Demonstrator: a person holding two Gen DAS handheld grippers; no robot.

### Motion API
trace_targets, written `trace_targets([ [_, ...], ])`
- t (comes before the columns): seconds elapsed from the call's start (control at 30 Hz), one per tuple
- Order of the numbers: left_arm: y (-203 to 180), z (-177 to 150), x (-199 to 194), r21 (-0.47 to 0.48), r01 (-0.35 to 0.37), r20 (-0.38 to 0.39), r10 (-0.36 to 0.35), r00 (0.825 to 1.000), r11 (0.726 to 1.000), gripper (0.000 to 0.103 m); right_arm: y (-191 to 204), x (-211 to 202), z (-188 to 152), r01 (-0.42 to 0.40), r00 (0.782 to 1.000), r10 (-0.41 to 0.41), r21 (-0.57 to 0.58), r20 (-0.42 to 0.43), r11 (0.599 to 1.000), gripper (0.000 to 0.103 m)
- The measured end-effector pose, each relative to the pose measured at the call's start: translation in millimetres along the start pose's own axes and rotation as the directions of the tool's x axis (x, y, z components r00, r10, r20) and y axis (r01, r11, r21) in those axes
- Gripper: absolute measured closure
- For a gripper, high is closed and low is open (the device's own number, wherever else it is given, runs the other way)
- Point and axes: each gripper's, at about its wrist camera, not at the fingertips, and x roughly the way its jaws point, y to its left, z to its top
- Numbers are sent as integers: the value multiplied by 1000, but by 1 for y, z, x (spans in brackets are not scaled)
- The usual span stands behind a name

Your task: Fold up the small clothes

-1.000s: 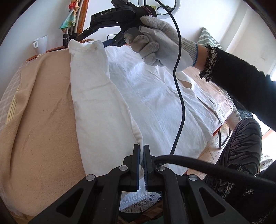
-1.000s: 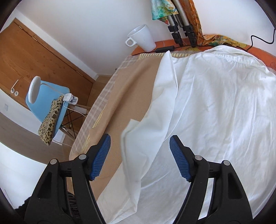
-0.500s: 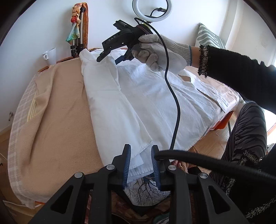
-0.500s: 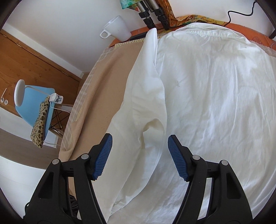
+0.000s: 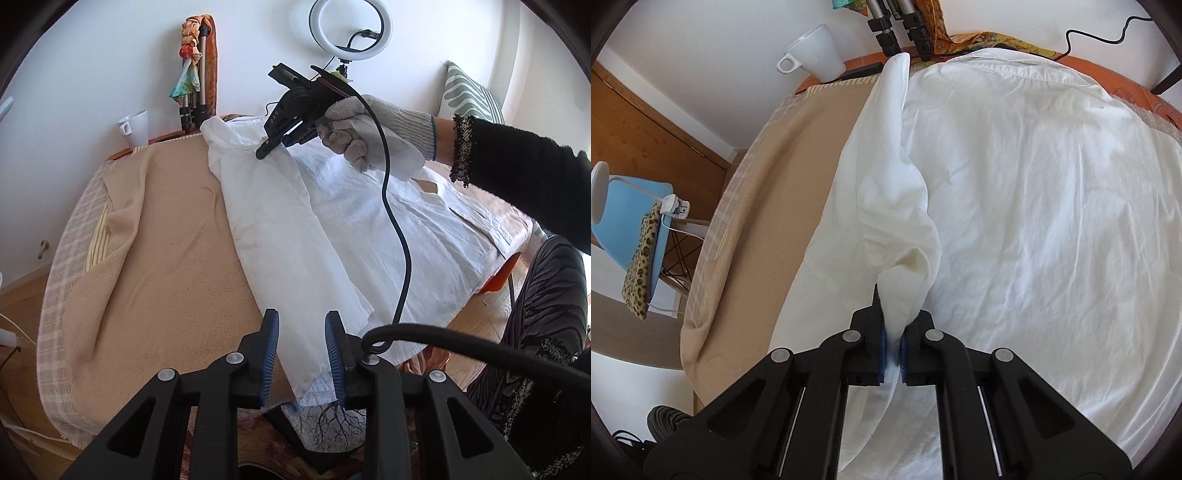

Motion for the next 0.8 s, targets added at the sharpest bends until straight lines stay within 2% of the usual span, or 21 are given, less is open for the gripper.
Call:
trace_targets([
  [0.07, 3, 2, 10, 4, -13, -4, 13, 1000, 1000, 76, 1, -1, -1, -15, 1000, 15, -8, -7, 1000, 96],
  [0.13, 10, 2, 18, -23, 3, -17, -3, 1000, 1000, 76, -5, -8, -1, -69, 998, 69, 28, 3, 997, 93],
  [0.17, 12, 1, 20, -33, 11, -19, -11, 1000, 999, 76, -8, -12, -2, -102, 995, 101, 57, 9, 993, 84],
  [0.2, 14, -1, 20, -35, 10, -19, -10, 1000, 999, 75, -11, -18, -5, -126, 992, 125, 88, 17, 988, 69],
  [0.27, 17, -4, 14, -44, 15, -13, -15, 1000, 999, 75, -13, -31, -19, -173, 985, 168, 114, 48, 978, 52],
  [0.37, 24, -8, 0, -69, 37, 7, -36, 999, 997, 74, -5, -42, -49, -223, 975, 221, 92, 32, 971, 51],
  [0.53, 25, -17, -20, -47, 30, 25, -29, 999, 998, 72, 11, -48, -108, -266, 963, 268, 91, -7, 960, 51],
  [0.7, 29, -24, -26, -56, 33, 35, -31, 999, 998, 71, 27, -52, -160, -303, 952, 305, 96, -10, 948, 51],
  [0.8, 31, -27, -27, -72, 62, 53, -58, 997, 996, 71, 34, -49, -189, -309, 949, 313, 105, -29, 945, 51],
])
